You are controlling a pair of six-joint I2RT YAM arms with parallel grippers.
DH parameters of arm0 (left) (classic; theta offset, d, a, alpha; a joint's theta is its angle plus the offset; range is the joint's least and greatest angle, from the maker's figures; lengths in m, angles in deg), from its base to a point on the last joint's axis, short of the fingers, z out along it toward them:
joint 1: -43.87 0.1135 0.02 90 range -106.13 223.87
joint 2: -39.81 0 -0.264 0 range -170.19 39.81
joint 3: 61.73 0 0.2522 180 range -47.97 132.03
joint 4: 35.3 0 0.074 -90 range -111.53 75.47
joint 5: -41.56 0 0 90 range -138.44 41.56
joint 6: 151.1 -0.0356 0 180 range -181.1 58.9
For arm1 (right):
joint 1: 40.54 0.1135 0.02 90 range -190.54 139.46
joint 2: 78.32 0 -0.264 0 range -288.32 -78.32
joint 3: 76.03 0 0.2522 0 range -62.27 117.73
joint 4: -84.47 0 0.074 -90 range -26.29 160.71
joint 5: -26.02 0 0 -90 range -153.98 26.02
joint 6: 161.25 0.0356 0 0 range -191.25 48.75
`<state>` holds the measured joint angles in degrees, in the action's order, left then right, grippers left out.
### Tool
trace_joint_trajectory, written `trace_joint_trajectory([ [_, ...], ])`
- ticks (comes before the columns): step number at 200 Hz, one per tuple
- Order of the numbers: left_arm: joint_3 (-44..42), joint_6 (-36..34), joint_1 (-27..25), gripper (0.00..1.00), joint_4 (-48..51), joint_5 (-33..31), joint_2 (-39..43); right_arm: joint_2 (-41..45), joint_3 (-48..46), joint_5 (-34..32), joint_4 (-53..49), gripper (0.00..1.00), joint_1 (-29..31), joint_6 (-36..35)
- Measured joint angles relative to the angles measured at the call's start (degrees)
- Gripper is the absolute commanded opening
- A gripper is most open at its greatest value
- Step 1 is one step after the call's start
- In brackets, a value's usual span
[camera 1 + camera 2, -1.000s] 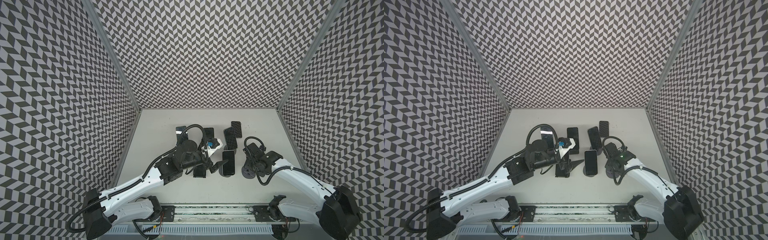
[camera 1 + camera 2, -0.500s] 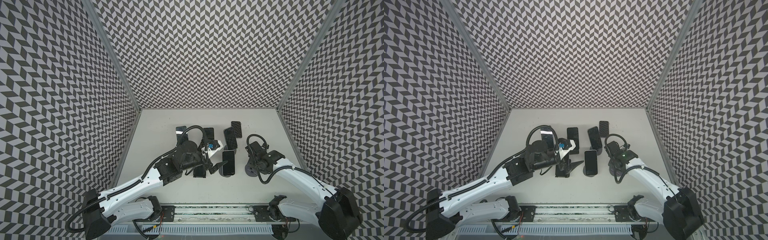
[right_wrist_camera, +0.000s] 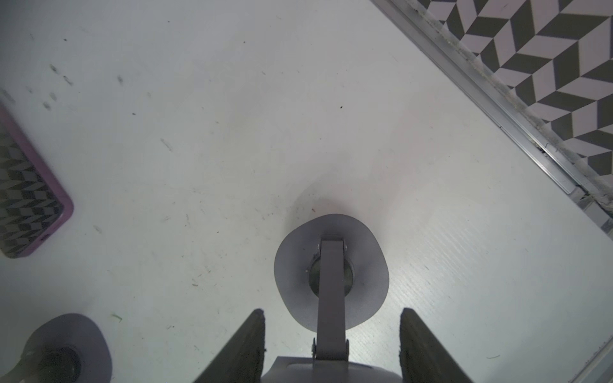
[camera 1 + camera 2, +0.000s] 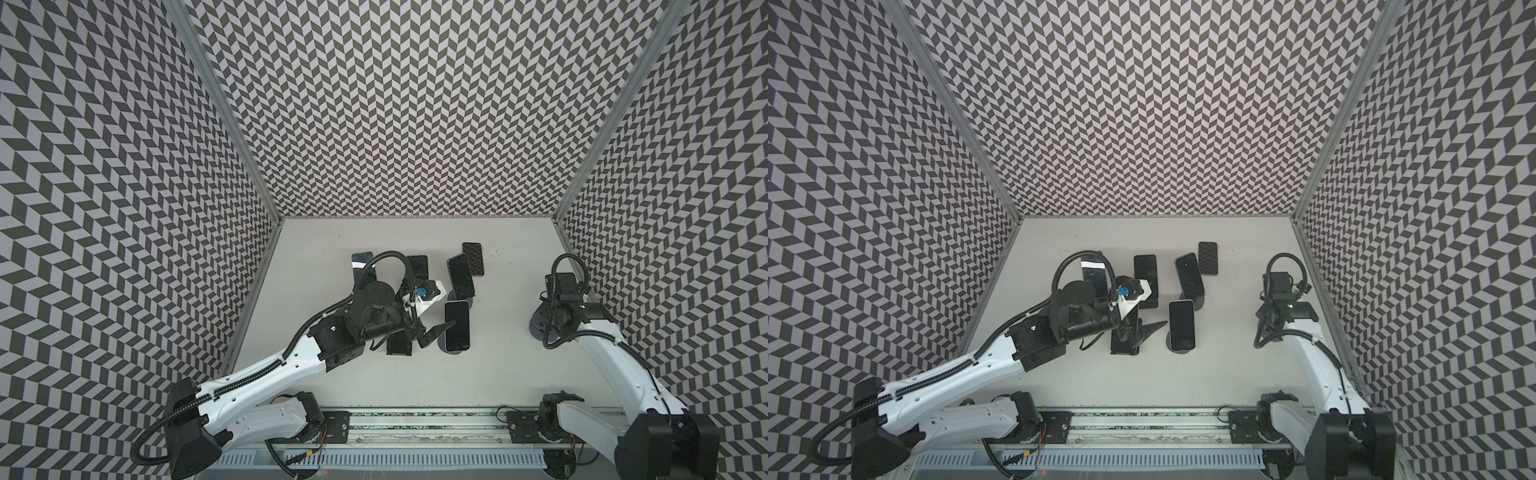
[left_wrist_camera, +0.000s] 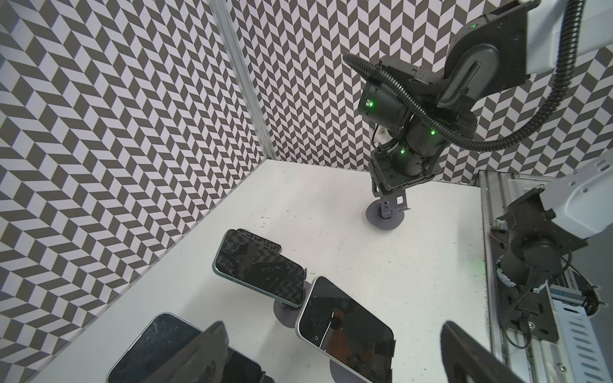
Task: Remove the phone from the phone stand
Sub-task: 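Slide the grey stand with the right gripper away from the other stands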
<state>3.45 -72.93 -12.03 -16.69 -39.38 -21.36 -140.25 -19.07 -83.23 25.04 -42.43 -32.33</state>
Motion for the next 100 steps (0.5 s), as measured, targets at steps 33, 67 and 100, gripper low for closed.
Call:
trace_joint_trajectory([
  [33, 0.00, -1.22, -0.68, 1.00, 0.02, -1.14, 0.55, -0.42, 0.00, 0.72, 1.84, 0.61, -5.60, -2.40],
  [67, 0.00, -2.34, -1.09, 1.00, 0.42, -1.97, 0.79, -1.57, -0.31, 1.25, 3.89, 0.61, -10.27, -4.26],
  [100, 0.00, -2.69, -1.11, 1.00, 0.44, -2.21, 0.81, -2.45, -1.29, 2.45, 5.64, 0.61, -13.49, -5.51],
])
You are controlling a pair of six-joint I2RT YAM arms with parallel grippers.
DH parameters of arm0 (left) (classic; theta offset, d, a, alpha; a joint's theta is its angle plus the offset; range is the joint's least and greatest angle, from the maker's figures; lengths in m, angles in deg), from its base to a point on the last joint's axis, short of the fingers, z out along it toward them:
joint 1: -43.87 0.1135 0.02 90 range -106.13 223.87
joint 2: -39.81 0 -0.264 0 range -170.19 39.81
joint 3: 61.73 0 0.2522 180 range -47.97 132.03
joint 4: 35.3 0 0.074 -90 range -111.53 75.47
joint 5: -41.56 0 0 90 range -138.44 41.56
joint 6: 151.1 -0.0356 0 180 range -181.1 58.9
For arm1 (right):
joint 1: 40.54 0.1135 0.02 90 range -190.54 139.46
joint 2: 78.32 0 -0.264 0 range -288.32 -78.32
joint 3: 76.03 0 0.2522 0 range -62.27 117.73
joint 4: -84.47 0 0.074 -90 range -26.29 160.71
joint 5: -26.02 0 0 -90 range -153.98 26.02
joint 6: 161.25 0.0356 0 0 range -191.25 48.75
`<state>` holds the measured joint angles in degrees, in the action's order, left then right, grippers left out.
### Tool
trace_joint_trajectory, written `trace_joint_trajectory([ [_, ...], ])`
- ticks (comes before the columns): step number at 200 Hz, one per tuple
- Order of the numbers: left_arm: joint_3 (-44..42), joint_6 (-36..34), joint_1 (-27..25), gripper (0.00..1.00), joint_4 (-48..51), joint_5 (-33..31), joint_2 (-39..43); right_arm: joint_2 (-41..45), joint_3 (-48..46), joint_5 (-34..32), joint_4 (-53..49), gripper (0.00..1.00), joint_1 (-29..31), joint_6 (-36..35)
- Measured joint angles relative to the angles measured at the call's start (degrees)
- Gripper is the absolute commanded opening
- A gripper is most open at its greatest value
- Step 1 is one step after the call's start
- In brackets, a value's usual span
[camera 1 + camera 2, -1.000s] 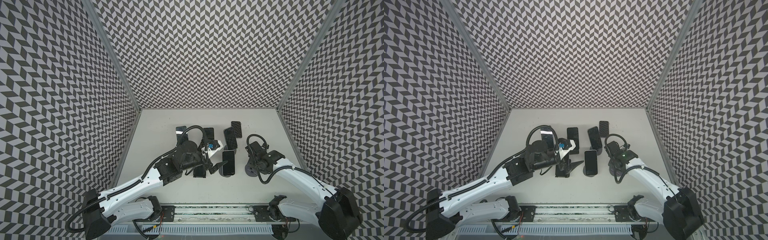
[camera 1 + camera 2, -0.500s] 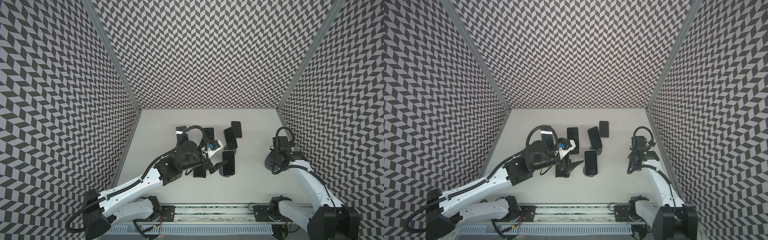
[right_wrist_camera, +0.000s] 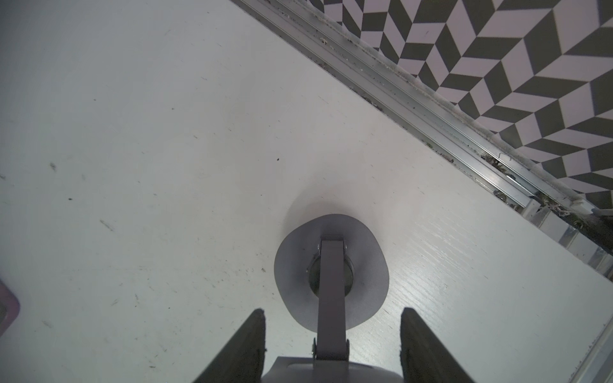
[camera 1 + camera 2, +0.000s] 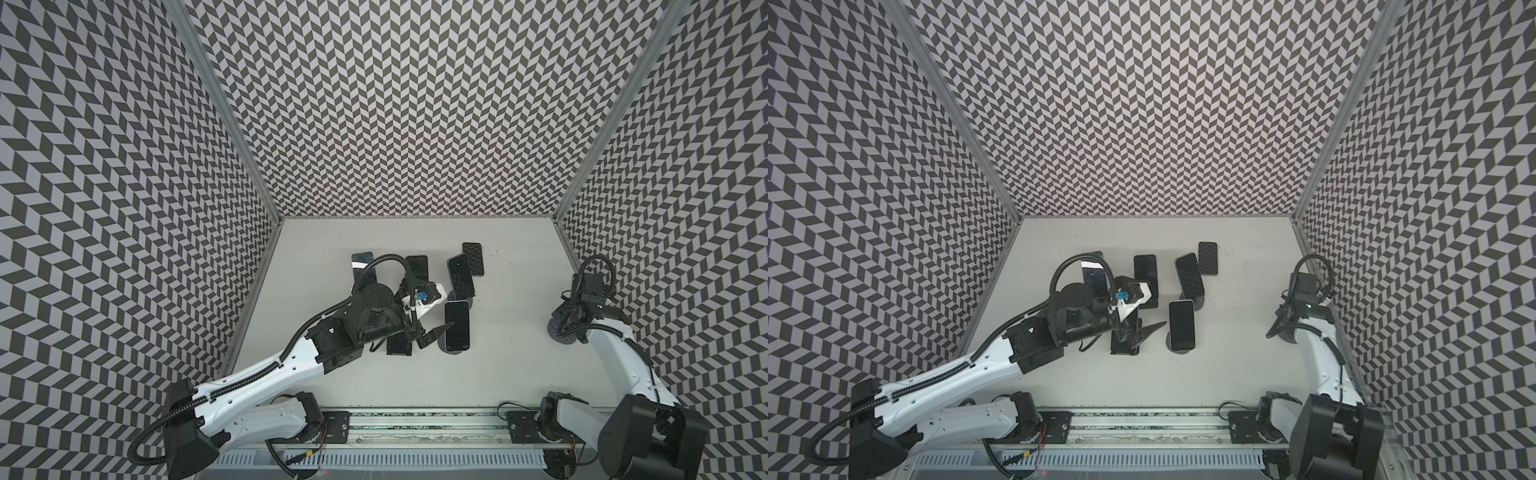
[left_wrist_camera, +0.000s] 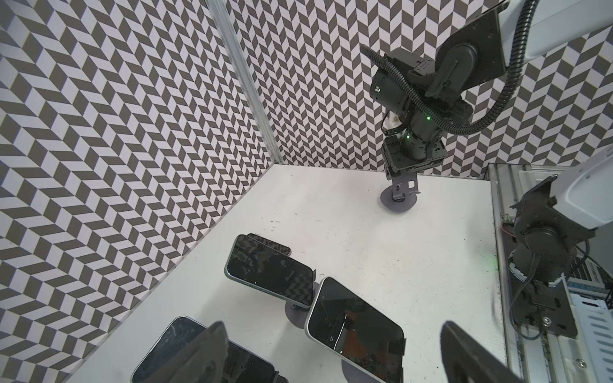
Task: Remove the phone from the phone stand
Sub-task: 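Slide the grey stand with the right gripper away from the other stands, then open the right gripper and swing it back toward the phone stands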
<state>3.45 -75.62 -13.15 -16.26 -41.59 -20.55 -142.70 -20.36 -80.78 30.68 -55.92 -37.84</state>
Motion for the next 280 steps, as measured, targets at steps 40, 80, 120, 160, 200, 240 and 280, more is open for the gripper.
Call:
trace_joint_trajectory([
  [40, 0.00, 0.00, -0.02, 1.00, 0.00, 0.00, 0.00, -2.23, -0.63, 1.25, 1.53, 0.64, -1.44, -1.18],
  [80, 0.00, 0.00, -0.02, 1.00, 0.00, -0.20, 0.00, -5.35, -0.37, 2.62, 1.57, 0.76, -1.70, -2.19],
  [120, 0.04, 0.00, -0.02, 1.00, 0.00, -0.87, 0.00, -5.33, 3.08, 4.35, -0.76, 0.94, -1.70, -2.58],
  [160, 1.79, 0.00, -0.02, 1.00, 0.63, -1.92, -0.33, -2.25, 11.41, 4.37, -4.39, 0.98, -1.70, -3.76],
  [200, 3.80, 0.48, -0.02, 1.00, 0.44, -3.85, -1.38, 2.73, 16.79, 4.72, -8.20, 0.98, -1.70, -5.07],
  [240, 7.13, 2.97, -0.02, 1.00, 0.37, -7.26, -4.57, 4.74, 22.43, 10.27, -8.50, 0.91, -0.74, -7.76],
  [280, 12.68, 9.22, -0.02, 0.97, 0.17, -12.26, -8.31, 4.17, 21.88, 15.61, -6.56, 0.89, 10.23, -8.85],
])
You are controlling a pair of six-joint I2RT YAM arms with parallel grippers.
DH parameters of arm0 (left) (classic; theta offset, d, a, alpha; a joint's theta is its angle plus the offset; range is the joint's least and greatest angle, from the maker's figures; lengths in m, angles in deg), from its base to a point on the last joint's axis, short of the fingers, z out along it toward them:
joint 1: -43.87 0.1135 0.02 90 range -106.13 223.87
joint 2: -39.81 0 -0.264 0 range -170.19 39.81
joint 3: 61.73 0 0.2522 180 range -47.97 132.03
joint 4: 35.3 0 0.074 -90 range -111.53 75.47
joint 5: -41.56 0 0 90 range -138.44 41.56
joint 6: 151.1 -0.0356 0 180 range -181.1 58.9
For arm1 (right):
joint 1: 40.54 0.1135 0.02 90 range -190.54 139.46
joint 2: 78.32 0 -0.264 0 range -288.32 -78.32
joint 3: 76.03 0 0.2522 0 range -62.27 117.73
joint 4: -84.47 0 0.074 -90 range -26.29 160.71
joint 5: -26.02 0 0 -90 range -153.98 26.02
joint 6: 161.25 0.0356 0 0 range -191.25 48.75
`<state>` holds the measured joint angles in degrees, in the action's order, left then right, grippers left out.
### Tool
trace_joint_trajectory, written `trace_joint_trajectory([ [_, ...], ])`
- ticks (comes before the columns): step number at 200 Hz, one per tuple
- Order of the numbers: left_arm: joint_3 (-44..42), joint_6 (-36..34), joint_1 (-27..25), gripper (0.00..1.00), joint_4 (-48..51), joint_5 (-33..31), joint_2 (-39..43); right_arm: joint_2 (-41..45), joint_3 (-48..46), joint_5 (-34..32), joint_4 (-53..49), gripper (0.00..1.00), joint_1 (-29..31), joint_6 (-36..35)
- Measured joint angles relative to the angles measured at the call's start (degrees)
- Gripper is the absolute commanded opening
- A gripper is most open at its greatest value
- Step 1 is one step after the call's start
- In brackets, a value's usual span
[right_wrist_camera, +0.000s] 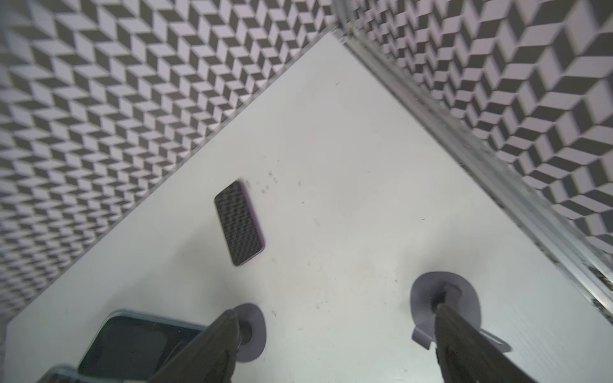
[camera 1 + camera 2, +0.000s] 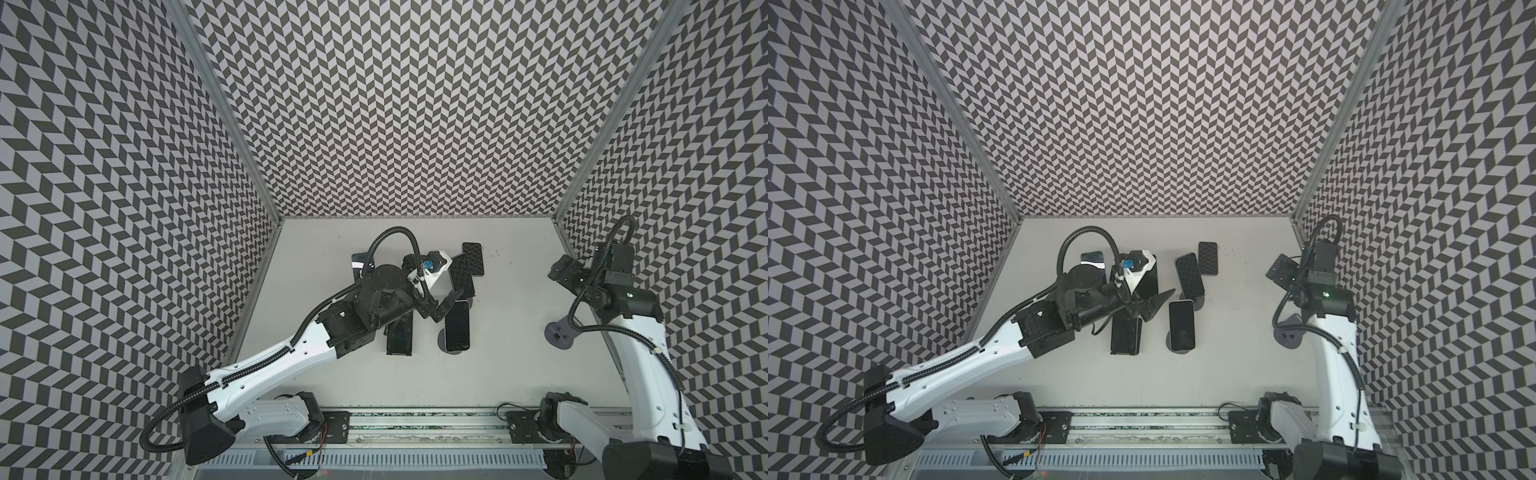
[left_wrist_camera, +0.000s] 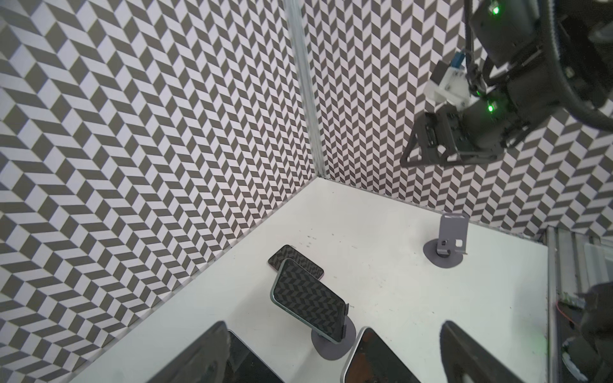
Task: Remove the phone from the phone stand
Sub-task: 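Open the right gripper and swing it back toward the phone stands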
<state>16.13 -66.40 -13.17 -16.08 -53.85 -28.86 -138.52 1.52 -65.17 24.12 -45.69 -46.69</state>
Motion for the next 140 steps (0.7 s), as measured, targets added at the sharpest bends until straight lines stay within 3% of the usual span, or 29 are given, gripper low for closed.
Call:
trace_joint_trajectory([
  [29, 1.88, 4.74, 0.07, 0.96, -0.13, -3.91, -1.46, -2.78, 0.00, 0.92, 3.37, 0.89, 13.18, 0.50],
  [76, 2.36, 10.29, 1.36, 0.96, 1.31, -8.83, -2.27, -10.32, 3.45, -0.92, 6.93, 0.89, 26.58, -0.28],
  [106, 2.58, 12.28, 2.08, 0.96, 3.23, -11.93, -2.27, -14.23, 6.14, -2.62, 9.22, 0.90, 30.93, -3.13],
  [140, 2.58, 15.39, 3.54, 0.96, 5.68, -13.53, -1.95, -15.21, 5.97, -0.22, 11.45, 0.93, 31.23, -7.28],
])
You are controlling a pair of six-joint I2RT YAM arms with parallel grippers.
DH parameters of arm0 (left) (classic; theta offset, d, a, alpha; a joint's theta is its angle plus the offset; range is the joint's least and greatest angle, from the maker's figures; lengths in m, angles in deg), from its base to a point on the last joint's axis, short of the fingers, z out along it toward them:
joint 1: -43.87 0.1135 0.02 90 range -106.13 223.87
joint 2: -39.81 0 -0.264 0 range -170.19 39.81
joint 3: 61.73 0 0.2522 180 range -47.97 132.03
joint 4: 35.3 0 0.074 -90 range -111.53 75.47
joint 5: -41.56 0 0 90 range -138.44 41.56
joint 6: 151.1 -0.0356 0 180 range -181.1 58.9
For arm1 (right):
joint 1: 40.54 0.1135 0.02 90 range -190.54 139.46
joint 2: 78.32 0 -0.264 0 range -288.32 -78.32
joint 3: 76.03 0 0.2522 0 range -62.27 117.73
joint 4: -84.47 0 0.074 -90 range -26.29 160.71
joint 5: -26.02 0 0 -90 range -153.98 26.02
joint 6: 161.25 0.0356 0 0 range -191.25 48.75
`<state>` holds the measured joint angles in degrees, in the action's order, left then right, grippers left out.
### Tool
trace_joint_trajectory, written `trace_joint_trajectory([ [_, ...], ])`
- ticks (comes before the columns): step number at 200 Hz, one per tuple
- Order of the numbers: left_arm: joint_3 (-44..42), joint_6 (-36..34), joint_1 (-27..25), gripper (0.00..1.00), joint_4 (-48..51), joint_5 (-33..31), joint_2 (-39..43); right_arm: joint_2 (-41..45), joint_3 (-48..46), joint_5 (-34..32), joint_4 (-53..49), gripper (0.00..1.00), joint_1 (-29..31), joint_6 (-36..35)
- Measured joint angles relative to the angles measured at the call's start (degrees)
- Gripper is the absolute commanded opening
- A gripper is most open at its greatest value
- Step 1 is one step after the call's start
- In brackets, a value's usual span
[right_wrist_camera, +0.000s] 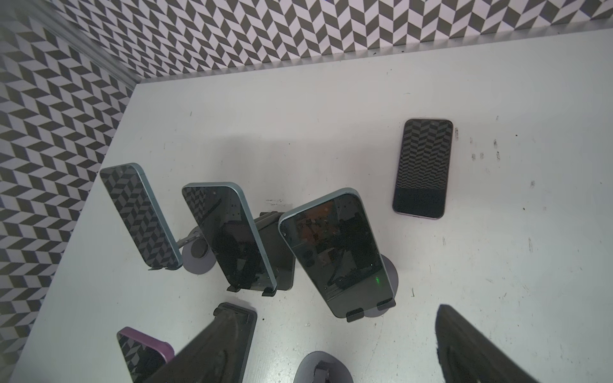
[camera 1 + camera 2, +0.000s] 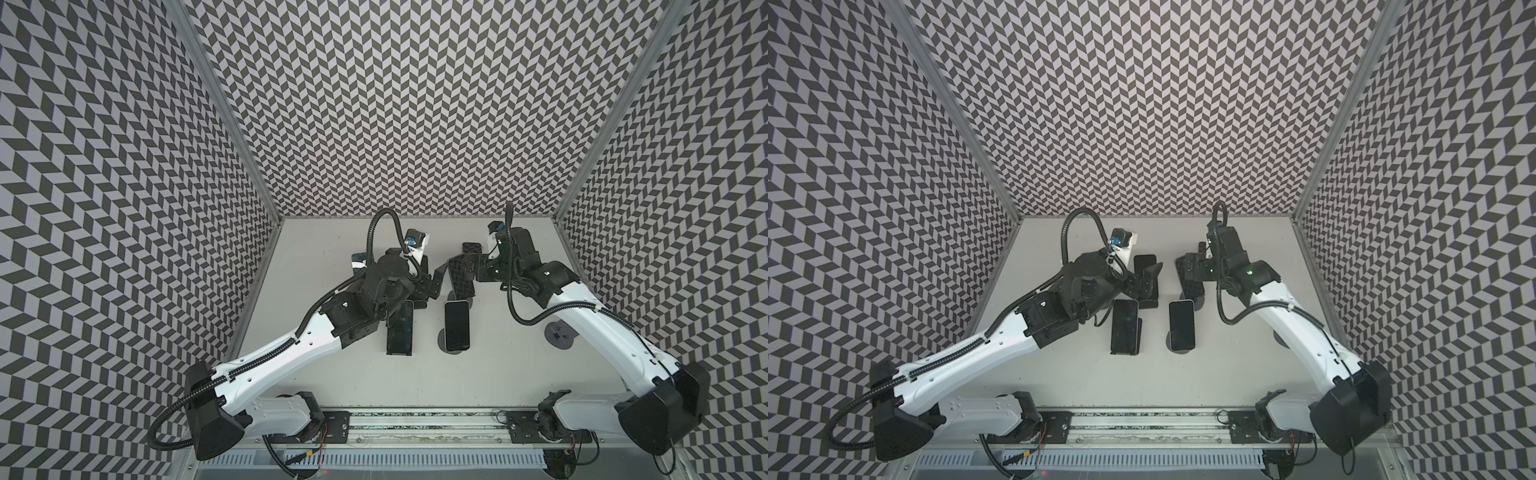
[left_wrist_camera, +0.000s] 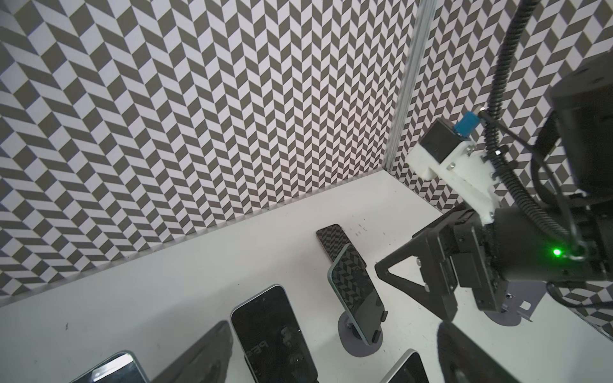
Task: Remove the phone from the phone stand
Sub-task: 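Open the right gripper and swing it back toward the phone stands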
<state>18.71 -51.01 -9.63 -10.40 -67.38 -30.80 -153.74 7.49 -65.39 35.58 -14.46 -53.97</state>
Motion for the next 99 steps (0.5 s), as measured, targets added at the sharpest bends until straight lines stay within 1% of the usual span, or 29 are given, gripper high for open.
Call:
trace_joint_trajectory([
  [36, -1.97, 2.91, 1.11, 0.96, 1.03, -0.20, 2.10, 0.00, -4.02, 2.19, 6.01, 0.95, 0.00, -3.41],
  [61, -3.34, 4.79, 1.46, 0.96, 1.77, 1.27, 2.25, -0.37, -7.08, 2.99, 8.52, 0.97, 0.00, -5.51],
  [99, -5.05, 6.01, 1.53, 0.98, 2.47, 4.76, 0.96, -4.24, -7.43, 3.76, 10.71, 0.98, 0.00, -7.30],
])
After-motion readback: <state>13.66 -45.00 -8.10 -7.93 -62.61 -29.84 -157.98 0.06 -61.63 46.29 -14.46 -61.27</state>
